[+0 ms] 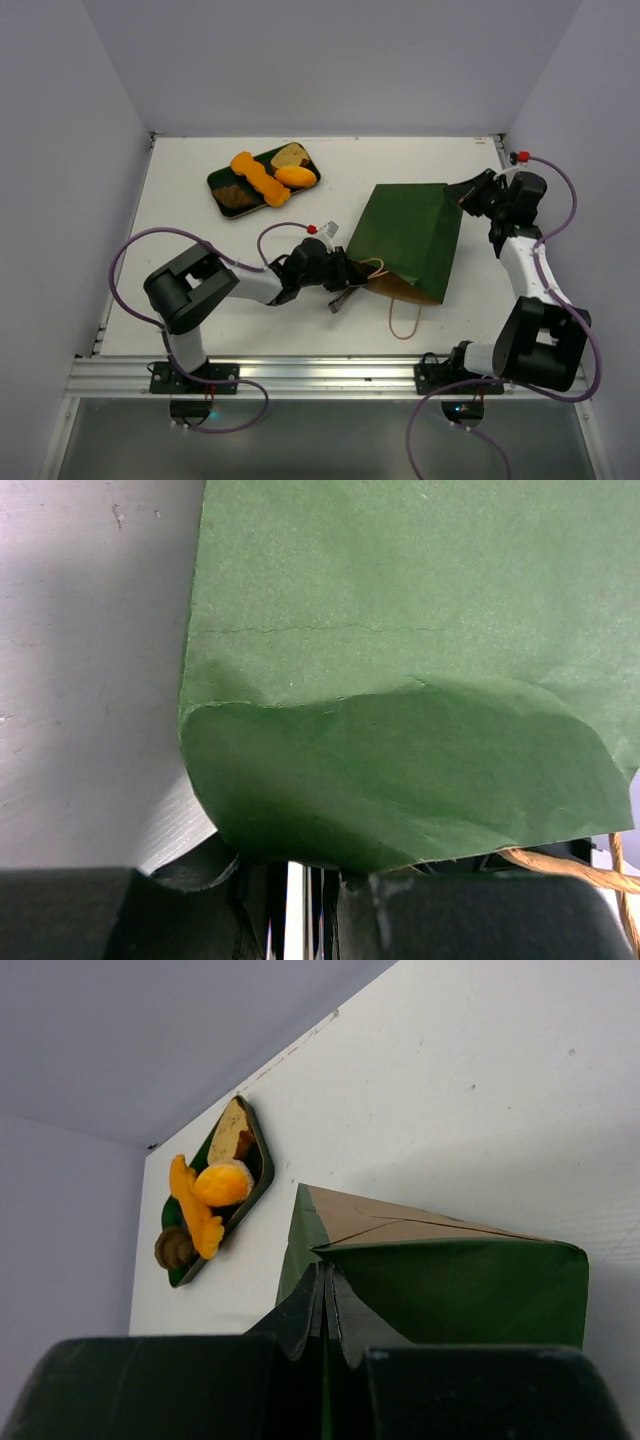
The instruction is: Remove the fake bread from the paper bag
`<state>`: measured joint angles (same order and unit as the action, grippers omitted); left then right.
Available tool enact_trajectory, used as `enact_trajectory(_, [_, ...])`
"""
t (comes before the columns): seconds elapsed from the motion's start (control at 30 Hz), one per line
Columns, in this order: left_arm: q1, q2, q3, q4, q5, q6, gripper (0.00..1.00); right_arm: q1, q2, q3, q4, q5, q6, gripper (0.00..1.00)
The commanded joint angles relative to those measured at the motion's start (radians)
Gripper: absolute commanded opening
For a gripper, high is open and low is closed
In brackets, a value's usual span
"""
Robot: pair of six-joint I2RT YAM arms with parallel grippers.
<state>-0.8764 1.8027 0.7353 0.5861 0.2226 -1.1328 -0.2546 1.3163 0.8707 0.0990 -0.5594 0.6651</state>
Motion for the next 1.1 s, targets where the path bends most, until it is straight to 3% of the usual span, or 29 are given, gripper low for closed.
enact_trajectory(0.0, [0.011,0.004,0.041,0.032,0.006,0.013,0.01,0.009,0.006,-0.003,0.05,0.012,-0.007,0.0])
enact_trajectory(0.4, [0.016,0.017,0.046,0.031,0.015,0.011,0.01,0.106,0.078,0.086,0.047,0.035,0.025,0.0])
enact_trajectory(0.87, [0.027,-0.045,0.006,0.044,0.02,0.007,0.01,0.022,0.058,0.062,-0.011,0.153,-0.018,0.0])
enact_trajectory(1.07, [0.027,-0.074,0.004,0.084,0.055,-0.027,0.01,0.011,0.096,0.062,-0.064,0.125,-0.107,0.0])
